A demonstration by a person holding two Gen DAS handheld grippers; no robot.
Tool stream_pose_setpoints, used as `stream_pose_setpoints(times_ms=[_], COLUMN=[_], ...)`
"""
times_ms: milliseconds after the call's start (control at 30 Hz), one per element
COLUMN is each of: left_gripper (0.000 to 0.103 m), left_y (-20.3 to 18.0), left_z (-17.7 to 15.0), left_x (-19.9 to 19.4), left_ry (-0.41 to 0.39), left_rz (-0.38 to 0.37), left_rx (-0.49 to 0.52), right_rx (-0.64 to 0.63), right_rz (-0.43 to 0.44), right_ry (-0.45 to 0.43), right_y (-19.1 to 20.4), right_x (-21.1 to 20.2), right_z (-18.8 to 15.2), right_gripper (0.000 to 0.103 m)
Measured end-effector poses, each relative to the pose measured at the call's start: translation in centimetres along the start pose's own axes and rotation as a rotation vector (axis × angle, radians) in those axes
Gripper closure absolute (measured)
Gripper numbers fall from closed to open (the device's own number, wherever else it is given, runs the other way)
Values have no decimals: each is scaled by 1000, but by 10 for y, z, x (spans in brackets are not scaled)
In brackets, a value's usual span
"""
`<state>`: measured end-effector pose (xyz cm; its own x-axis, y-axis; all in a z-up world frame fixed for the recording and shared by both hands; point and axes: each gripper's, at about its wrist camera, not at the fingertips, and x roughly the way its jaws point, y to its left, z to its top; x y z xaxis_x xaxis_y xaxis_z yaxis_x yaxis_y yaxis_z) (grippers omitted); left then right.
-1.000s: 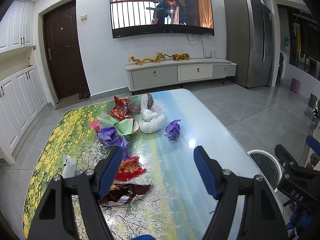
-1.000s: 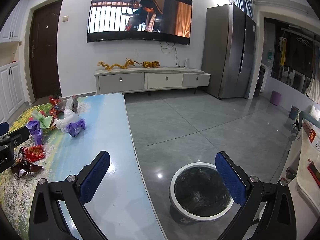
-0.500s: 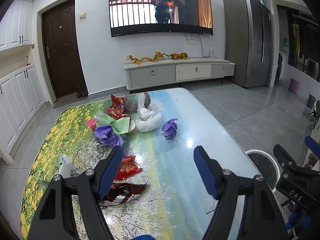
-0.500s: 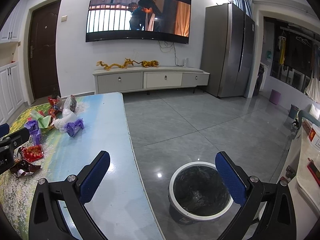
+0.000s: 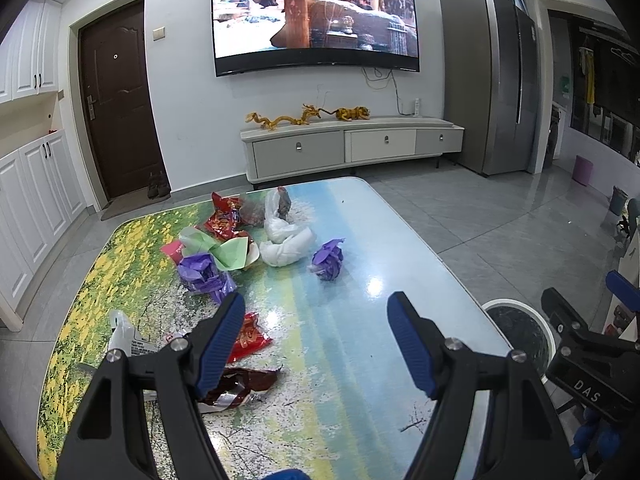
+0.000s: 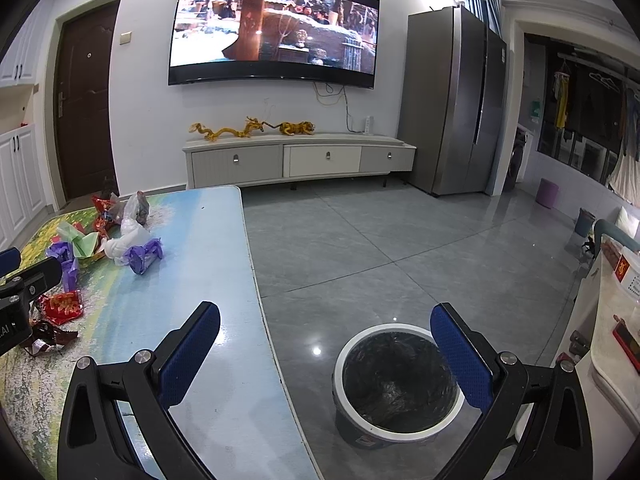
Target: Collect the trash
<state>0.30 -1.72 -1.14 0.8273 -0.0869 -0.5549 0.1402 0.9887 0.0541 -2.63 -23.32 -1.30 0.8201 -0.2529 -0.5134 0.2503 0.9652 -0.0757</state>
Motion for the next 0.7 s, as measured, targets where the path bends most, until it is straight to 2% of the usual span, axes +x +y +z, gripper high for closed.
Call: stream_pose_setpoints(times_ms=[700], left_gripper=[31], left_y=[-7], left_z=[1], left_x=[9], left_ry=[-10], left_rz=[3], left_rx=[9], right_rx=[8], right_rz=[-7], right_ry=[5], right_y=[-6], right_x=[4], right_z=[1], right_gripper=[0])
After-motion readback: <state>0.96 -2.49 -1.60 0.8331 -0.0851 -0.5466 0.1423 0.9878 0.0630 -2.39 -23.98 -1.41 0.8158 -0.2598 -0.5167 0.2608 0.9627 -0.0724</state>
